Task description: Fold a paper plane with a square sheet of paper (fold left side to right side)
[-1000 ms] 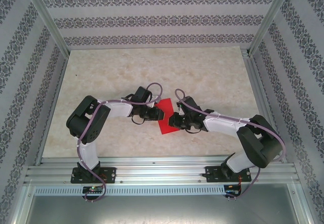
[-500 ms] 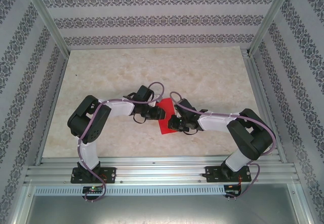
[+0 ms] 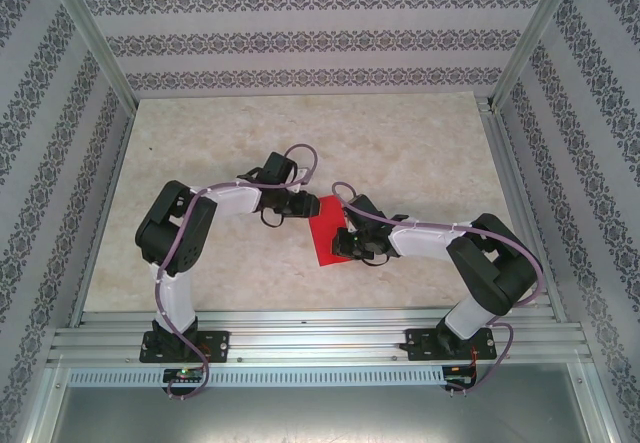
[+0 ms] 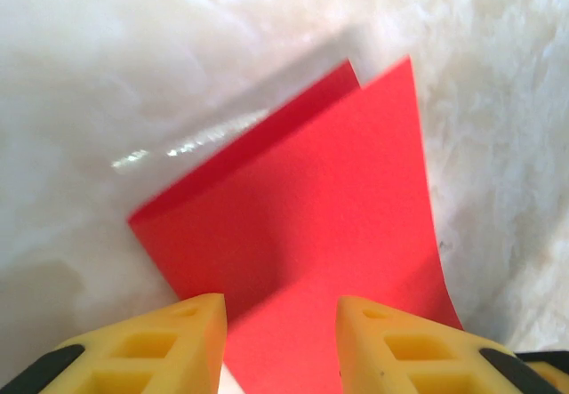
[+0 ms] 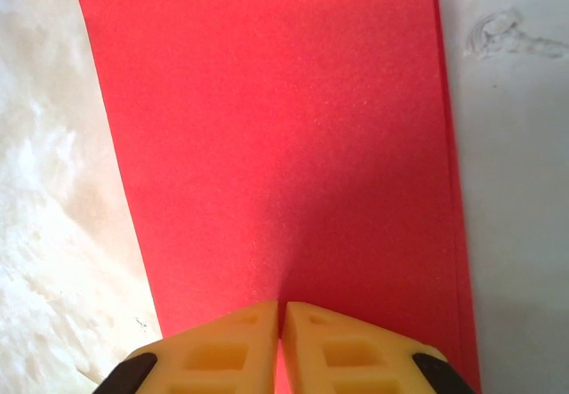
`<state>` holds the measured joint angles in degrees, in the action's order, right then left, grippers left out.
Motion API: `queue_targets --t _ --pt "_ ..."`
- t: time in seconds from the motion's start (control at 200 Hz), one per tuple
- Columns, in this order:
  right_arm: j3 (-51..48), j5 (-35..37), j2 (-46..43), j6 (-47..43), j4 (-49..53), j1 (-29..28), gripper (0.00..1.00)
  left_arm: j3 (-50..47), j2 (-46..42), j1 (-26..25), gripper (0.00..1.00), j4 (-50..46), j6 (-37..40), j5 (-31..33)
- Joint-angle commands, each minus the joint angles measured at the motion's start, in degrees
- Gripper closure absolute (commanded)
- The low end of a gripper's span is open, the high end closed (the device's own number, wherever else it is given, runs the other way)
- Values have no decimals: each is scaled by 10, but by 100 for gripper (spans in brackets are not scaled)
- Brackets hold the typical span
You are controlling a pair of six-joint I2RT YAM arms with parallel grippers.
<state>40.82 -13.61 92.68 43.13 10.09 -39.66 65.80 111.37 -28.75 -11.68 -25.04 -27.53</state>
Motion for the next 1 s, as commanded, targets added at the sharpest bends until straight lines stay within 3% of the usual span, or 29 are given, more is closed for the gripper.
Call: queue_targets --t 0.0,0.27,0.509,0.729,0.994 --pt "-18 45 31 -14 77 -5 87 14 16 22 61 -5 26 17" --pt "-17 38 31 -13 73 -6 87 57 50 56 61 -12 43 -4" --pt "-14 38 30 -10 70 -8 87 -20 -33 59 68 32 26 -28" --pt "-11 40 39 -16 75 -7 86 -96 -88 30 73 106 -14 -100" --pt "-5 41 41 -16 79 -9 87 -82 -49 0 74 123 -30 -100"
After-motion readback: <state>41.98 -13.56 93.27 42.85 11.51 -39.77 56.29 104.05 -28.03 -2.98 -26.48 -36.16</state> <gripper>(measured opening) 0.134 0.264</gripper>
